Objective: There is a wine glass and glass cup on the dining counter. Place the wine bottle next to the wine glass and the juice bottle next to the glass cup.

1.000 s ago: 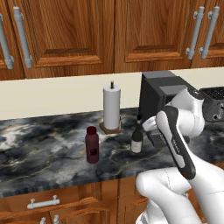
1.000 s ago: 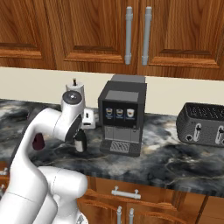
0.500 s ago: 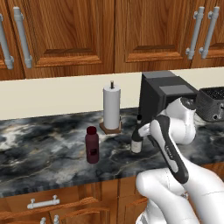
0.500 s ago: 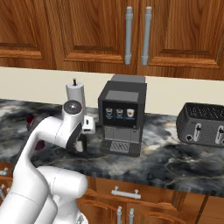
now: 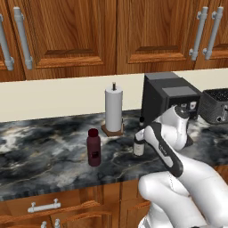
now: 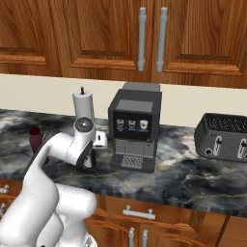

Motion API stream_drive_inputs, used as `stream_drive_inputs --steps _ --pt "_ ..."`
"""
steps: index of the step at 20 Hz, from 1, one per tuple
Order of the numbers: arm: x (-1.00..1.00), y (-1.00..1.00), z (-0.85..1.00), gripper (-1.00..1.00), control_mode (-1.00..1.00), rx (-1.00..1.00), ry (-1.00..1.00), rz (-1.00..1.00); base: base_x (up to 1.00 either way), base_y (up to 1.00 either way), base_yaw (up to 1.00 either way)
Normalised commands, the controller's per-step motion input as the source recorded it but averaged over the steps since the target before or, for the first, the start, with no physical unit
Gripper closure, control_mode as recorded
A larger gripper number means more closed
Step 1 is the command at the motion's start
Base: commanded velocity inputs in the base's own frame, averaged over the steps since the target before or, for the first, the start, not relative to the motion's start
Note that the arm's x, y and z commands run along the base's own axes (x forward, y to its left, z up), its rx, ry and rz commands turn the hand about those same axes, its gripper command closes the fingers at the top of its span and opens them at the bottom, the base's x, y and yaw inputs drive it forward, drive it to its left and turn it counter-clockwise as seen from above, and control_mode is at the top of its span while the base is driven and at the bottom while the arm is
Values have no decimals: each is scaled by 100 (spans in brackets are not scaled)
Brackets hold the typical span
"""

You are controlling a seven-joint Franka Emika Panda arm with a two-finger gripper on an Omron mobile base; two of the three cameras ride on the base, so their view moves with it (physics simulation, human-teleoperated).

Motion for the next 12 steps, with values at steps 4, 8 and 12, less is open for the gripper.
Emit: stream_drive_inputs --steps 4,8,12 --pt "44 0 -22 -100 -100 0 0 0 0 0 0" --pt "35 3 -16 -100 -100 0 0 0 0 0 0" --pt "20 10 -18 -100 -100 0 0 0 0 0 0"
